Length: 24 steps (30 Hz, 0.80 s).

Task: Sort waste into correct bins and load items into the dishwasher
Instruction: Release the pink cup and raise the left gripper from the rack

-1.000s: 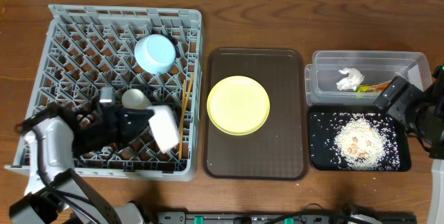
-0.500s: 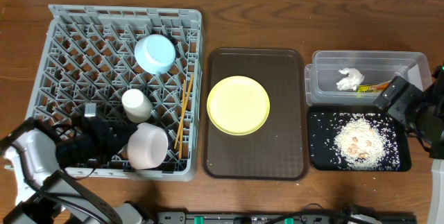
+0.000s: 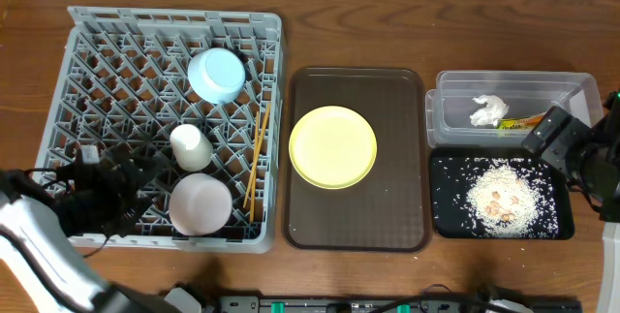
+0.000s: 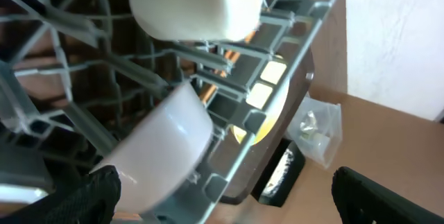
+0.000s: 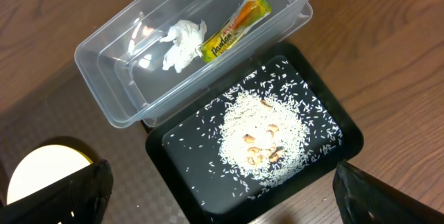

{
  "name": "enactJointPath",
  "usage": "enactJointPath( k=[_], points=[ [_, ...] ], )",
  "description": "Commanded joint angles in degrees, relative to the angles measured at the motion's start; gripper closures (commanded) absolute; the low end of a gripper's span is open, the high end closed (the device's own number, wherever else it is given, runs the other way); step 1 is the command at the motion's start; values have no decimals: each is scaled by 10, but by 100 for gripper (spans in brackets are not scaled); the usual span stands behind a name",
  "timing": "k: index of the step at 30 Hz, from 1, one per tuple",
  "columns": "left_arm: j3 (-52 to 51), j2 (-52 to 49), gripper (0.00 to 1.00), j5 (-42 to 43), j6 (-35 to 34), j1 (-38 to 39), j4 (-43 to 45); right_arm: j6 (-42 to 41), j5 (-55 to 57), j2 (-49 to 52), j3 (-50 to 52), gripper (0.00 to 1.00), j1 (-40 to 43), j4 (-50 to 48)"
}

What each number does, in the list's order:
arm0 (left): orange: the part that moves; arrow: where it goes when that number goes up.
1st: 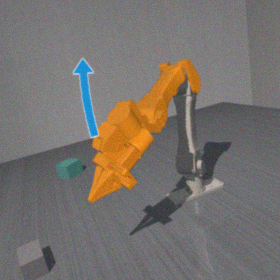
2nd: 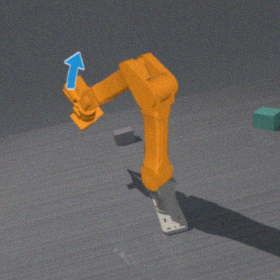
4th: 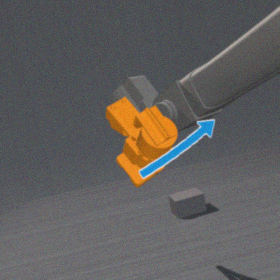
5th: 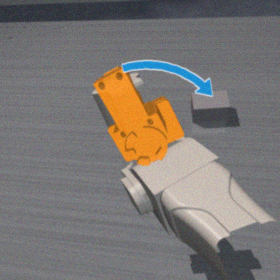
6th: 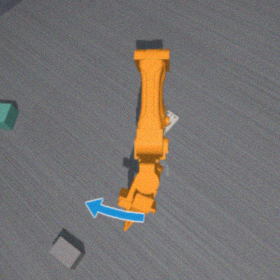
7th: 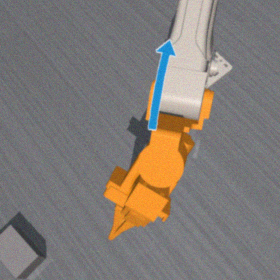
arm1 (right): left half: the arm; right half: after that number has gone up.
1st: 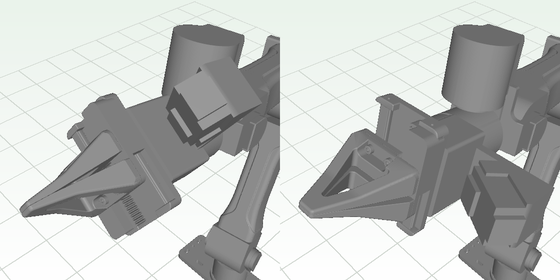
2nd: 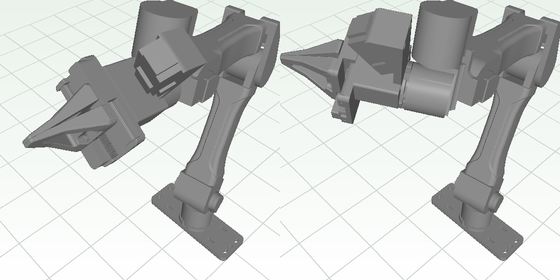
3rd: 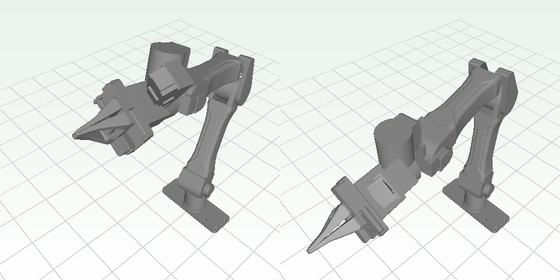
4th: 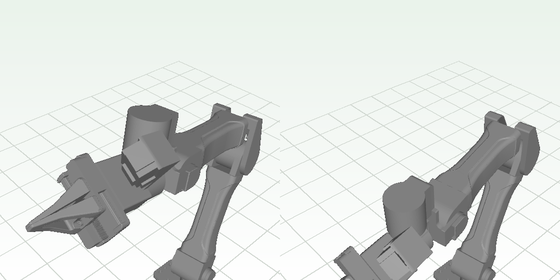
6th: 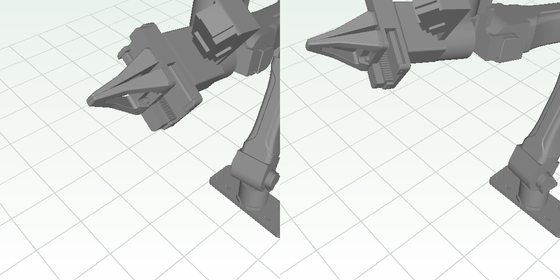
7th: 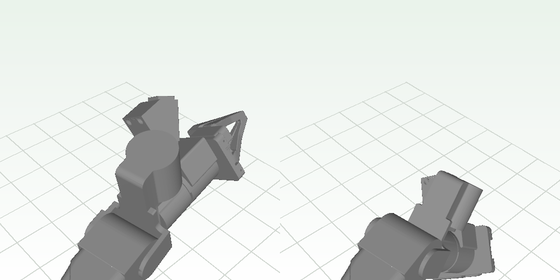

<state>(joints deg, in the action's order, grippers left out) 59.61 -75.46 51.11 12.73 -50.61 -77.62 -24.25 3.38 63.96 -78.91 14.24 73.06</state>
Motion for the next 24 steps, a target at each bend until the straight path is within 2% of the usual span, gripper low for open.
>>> enactJointPath(
  k=[1,5,6,7,8,9,10,15,21,24],
  points=[
    [12,65,2,-4,-12,33,-10,7,2,-2,-2,1,0,0],
    [0,103,2,48,-30,79,-42,7,2,-2,-2,1,0,0],
    [-4,108,9,54,-30,94,-44,7,2,-2,-2,1,0,1],
    [-6,113,39,51,-22,111,-43,7,2,-2,-2,1,0,0],
    [-8,115,73,45,-16,126,-41,7,2,-2,-2,1,0,0],
    [-11,116,87,32,-17,145,-37,7,2,-2,-2,1,0,0],
    [-12,116,92,21,-20,159,-36,7,2,-2,-2,1,0,0],
    [-31,115,92,-85,-99,216,0,7,2,-2,-2,1,0,0],
    [-81,115,92,-112,-169,256,70,7,2,-2,-2,1,0,0],
    [-98,115,92,-186,-216,270,90,7,2,-2,-2,1,0,0]
  ],
)
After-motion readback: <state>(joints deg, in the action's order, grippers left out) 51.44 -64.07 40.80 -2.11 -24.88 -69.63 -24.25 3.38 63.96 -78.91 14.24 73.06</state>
